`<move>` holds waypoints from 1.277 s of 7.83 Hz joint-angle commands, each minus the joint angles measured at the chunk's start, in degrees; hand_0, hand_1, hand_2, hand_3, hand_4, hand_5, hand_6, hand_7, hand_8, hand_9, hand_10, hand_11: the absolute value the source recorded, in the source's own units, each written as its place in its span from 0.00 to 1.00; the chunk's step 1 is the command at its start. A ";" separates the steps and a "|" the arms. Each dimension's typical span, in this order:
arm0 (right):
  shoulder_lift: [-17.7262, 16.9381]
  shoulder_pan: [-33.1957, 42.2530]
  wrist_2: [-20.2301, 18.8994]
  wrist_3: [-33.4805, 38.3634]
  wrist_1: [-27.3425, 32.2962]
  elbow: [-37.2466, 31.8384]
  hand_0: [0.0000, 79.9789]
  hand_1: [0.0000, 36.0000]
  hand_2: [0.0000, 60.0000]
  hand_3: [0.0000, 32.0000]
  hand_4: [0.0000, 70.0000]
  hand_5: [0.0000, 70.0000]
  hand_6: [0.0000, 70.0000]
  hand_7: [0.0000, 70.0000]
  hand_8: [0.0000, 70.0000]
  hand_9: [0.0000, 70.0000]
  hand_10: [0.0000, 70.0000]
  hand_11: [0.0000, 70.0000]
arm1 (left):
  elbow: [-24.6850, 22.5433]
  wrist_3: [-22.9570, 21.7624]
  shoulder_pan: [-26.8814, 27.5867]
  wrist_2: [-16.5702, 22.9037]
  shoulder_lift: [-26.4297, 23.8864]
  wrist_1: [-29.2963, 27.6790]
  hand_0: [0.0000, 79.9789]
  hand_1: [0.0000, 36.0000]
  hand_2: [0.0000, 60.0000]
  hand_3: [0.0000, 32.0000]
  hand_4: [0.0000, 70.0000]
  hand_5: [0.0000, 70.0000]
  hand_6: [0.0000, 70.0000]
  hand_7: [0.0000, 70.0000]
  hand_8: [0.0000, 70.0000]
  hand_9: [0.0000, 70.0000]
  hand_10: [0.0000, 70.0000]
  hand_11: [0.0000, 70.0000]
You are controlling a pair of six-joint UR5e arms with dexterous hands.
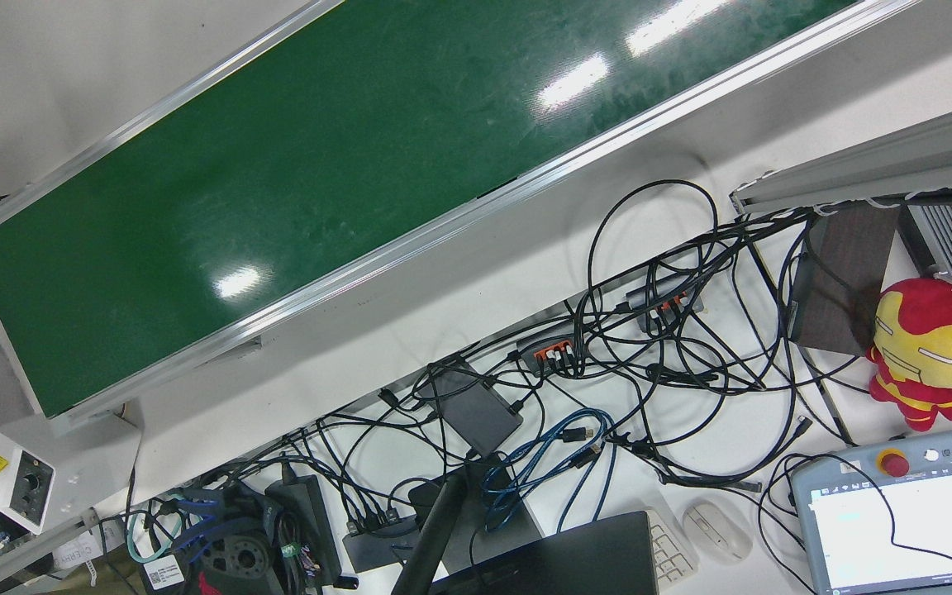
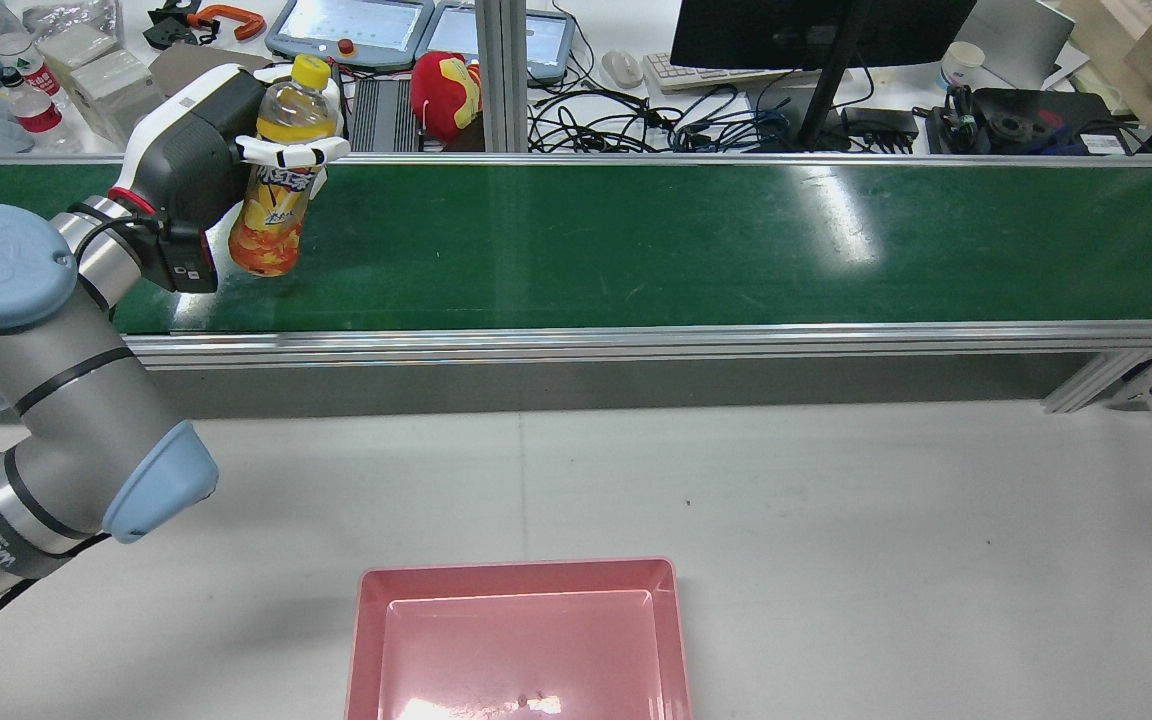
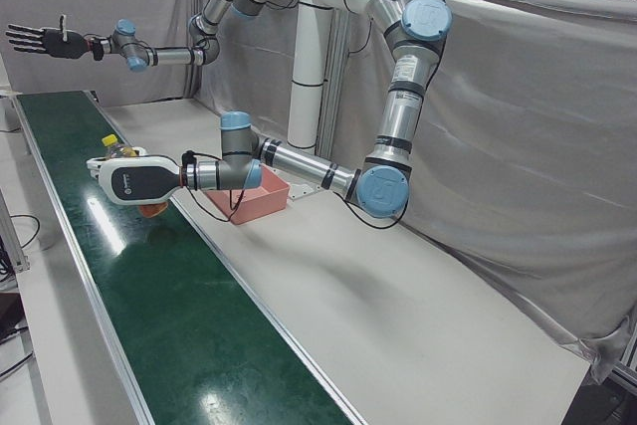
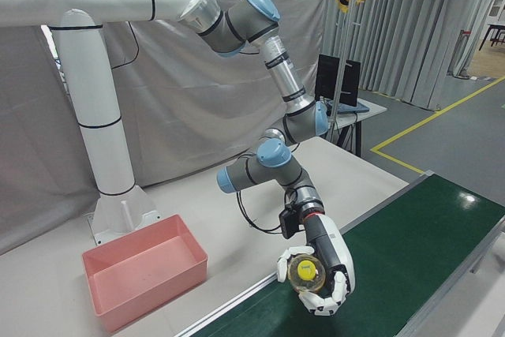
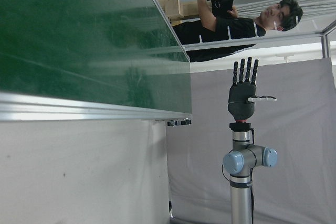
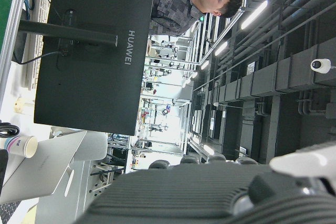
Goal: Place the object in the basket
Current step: 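Carry the bottle with the left hand down into the pink basket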
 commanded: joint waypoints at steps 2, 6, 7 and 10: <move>-0.04 -0.05 0.00 0.00 0.00 -0.07 0.00 0.00 0.00 0.00 0.00 0.00 0.00 0.00 0.00 0.00 0.00 0.00 | -15.94 0.07 10.27 3.31 -0.03 9.97 0.61 0.36 0.85 0.00 0.53 1.00 0.84 0.87 1.00 1.00 1.00 1.00; -0.04 -0.05 0.00 -0.09 0.00 -0.07 0.00 0.00 0.00 0.00 0.00 0.00 0.00 0.00 0.00 0.00 0.00 0.00 | -19.59 0.86 25.46 6.59 0.06 11.94 0.61 0.35 0.86 0.00 0.54 1.00 0.85 0.89 1.00 1.00 1.00 1.00; -0.04 -0.05 0.00 -0.09 0.00 -0.16 0.00 0.00 0.00 0.00 0.00 0.00 0.00 0.00 0.00 0.00 0.00 0.00 | -19.42 1.04 28.36 6.24 -0.02 11.85 0.60 0.34 0.86 0.00 0.55 1.00 0.85 0.89 1.00 1.00 1.00 1.00; -0.04 -0.05 0.00 0.00 0.00 -0.07 0.00 0.00 0.00 0.00 0.00 0.00 0.00 0.00 0.00 0.00 0.00 0.00 | -15.48 4.82 33.58 5.88 2.50 7.66 0.60 0.33 0.70 0.00 0.52 1.00 0.78 0.80 0.90 1.00 0.85 1.00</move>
